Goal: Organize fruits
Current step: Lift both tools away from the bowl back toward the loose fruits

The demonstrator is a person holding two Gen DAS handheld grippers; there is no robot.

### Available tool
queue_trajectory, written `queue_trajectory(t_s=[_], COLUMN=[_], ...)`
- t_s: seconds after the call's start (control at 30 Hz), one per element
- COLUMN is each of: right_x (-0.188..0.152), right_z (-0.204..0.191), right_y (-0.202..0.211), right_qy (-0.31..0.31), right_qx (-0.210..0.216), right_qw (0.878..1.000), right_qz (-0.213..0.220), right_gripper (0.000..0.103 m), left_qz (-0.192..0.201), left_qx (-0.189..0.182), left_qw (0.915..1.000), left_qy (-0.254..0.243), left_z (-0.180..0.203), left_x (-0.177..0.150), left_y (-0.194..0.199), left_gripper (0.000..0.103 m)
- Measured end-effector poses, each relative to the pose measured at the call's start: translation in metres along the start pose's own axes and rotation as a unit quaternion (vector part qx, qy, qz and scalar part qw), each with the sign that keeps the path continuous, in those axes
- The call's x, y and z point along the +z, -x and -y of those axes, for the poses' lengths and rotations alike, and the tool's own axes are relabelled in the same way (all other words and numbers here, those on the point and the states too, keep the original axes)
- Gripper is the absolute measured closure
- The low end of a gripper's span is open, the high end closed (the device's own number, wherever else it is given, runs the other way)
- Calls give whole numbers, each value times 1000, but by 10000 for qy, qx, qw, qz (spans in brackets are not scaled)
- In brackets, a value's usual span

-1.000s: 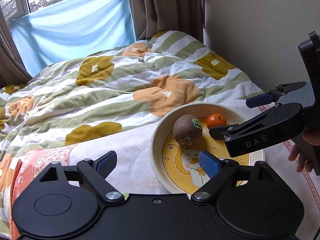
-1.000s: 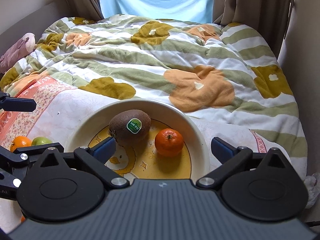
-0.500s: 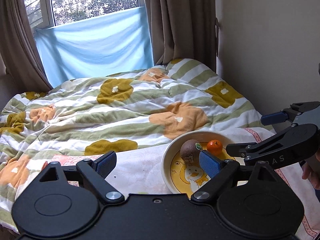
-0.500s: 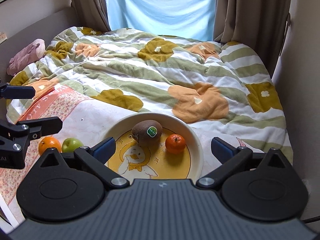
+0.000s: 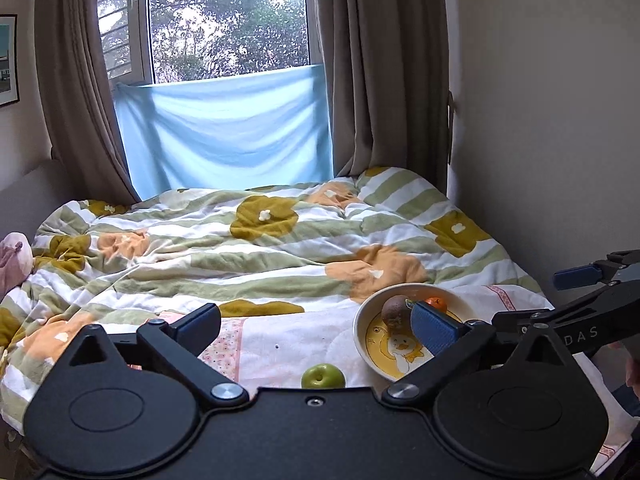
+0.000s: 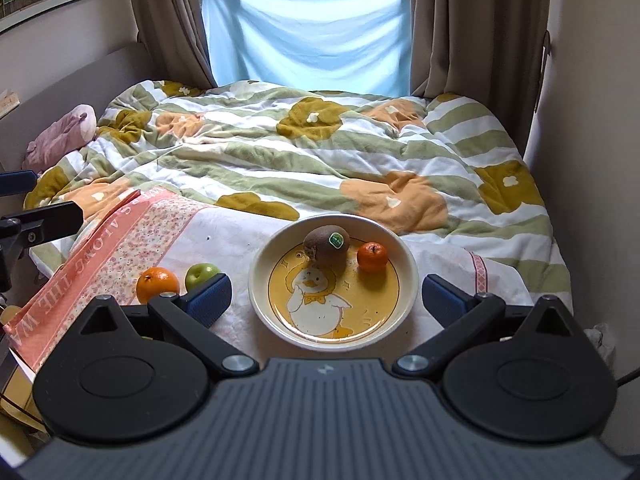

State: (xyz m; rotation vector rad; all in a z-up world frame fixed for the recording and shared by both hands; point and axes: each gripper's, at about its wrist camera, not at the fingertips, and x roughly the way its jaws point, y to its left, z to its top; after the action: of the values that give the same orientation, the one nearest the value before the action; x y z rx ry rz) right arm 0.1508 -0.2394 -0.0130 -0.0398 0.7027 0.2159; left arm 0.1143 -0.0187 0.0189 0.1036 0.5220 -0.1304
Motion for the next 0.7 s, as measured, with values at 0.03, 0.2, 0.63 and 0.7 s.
queue_trajectory(t_s=[0.03, 0.2, 0.63, 0.7], right_x=[-4, -29, -90, -98], right_z=[-3, -19, -53, -55], right_y=[6, 28, 52, 47], right_qy=[-47, -255, -773, -783], right_qx=[-54, -392, -671, -701], right_qw=[10000, 9989, 9942, 9937], right_qz=[15, -29, -329, -378], right_gripper=[0, 0, 0, 0], left_qz=[25, -134, -792, -876], left_qx=[-27, -220, -1012, -1059], left_qw=[10000, 9996, 9914, 9901], left_qy=[-8, -82, -235, -274], left_z=[-2, -10, -14, -14], left_x=[-3, -19, -82, -91], left_y=[5, 24, 26, 20], left_gripper=[0, 0, 0, 0])
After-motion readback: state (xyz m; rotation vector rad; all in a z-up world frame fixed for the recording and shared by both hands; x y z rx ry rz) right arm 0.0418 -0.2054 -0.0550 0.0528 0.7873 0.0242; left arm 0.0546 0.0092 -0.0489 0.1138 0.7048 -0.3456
